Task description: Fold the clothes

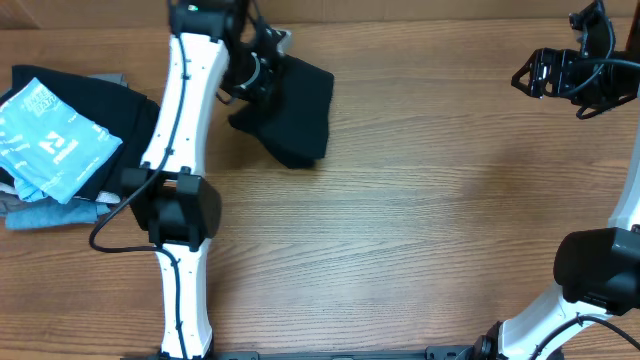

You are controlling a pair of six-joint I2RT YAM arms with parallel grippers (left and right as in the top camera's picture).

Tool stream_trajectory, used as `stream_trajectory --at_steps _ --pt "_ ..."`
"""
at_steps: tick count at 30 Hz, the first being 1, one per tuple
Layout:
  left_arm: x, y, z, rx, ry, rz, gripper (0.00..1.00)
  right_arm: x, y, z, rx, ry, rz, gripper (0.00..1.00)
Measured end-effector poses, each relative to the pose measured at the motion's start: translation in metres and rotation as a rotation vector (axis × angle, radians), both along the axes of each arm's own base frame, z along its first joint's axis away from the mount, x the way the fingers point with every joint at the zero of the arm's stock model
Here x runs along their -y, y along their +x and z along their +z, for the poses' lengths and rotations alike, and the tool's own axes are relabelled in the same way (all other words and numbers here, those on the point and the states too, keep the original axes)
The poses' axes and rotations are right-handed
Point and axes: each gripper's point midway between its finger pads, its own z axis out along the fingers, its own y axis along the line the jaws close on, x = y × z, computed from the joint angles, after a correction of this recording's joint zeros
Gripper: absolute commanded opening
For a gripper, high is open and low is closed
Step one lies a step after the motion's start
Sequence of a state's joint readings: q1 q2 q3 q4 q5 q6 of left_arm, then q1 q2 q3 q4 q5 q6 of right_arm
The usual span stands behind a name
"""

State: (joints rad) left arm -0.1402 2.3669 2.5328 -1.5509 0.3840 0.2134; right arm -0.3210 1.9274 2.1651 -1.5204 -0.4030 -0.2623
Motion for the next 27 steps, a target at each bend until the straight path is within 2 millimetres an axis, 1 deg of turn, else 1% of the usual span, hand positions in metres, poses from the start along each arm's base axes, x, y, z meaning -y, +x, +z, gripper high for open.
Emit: stream_trajectory --at_steps 2,3,5,6,8,10,12,16,18,19,21,23,24,27 --pt "-0.03 0.01 0.016 0.042 -0.004 0.061 0.04 0.0 0.0 0.0 0.0 0.0 0.0 1.0" --pt "-0.053 0.017 0.024 0.069 -0.002 0.109 0.04 0.0 0.0 0.0 0.0 0.0 0.0 1.0" --pt "-0.085 0.021 0.029 0.081 0.007 0.174 0.04 0.0 0.0 0.0 0.0 0.0 0.0 1.0" --pt "-0.107 0.022 0.031 0.085 0.015 0.218 0.04 0.0 0.0 0.0 0.0 0.0 0.0 1.0" --pt "-0.138 0.024 0.033 0.094 0.023 0.28 0.04 0.0 0.0 0.0 0.0 0.0 0.0 1.0" --pt "-0.177 0.022 0.036 0.102 0.031 0.359 0.04 0.0 0.0 0.0 0.0 0.0 0.0 1.0" --pt "-0.206 0.019 0.039 0.11 0.04 0.417 0.04 0.0 0.0 0.0 0.0 0.0 0.0 1.0" --pt "-0.265 0.006 0.042 0.114 0.076 0.542 0.04 0.0 0.0 0.0 0.0 0.0 0.0 1.0" --pt "-0.297 -0.004 0.042 0.105 0.091 0.628 0.04 0.0 0.0 0.0 0.0 0.0 0.0 1.0" --pt "-0.307 -0.007 0.042 0.101 0.093 0.656 0.04 0.0 0.0 0.0 0.0 0.0 0.0 1.0" --pt "-0.337 -0.02 0.041 0.089 0.092 0.752 0.04 0.0 0.0 0.0 -0.001 0.0 -0.001 1.0" --pt "-0.355 -0.028 0.041 0.082 0.088 0.814 0.04 0.0 0.0 0.0 0.0 0.0 0.0 1.0" --pt "-0.368 -0.033 0.042 0.082 0.086 0.86 0.04 0.0 0.0 0.0 0.0 0.0 0.0 1.0" --pt "-0.395 -0.042 0.043 0.094 0.087 0.948 0.04 0.0 0.0 0.0 0.0 -0.001 0.001 1.0"
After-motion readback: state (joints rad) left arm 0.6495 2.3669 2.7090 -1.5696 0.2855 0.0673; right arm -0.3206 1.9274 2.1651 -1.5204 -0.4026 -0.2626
